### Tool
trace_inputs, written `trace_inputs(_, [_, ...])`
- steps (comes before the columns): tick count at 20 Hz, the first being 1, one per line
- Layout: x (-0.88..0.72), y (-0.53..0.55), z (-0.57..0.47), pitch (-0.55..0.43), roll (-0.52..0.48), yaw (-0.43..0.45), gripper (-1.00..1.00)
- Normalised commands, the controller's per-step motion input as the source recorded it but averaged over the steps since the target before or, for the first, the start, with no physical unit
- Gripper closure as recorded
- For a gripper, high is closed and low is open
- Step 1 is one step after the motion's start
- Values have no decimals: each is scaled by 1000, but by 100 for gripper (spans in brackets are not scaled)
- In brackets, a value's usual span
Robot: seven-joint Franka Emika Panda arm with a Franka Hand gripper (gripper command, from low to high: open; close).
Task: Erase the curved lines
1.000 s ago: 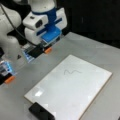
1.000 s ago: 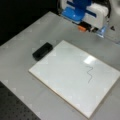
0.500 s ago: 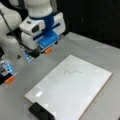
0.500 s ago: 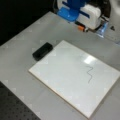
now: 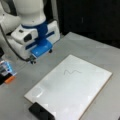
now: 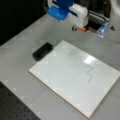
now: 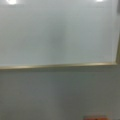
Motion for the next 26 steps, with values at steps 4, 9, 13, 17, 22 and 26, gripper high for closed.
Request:
trace_inputs(4, [317,-502,51,191,-18,209,-100])
trace_inputs(9, [322,-473,47,215,-8,238,-100])
trace_inputs(13, [318,-414,-4,165,-11,229,-100])
trace_inputs(17, [305,-352,-62,106,-28,195,-100])
trace_inputs(22, [255,-281,-10,113,-3,221,-100])
trace_inputs(26, [255,-274,-23,91,-2,188,-100])
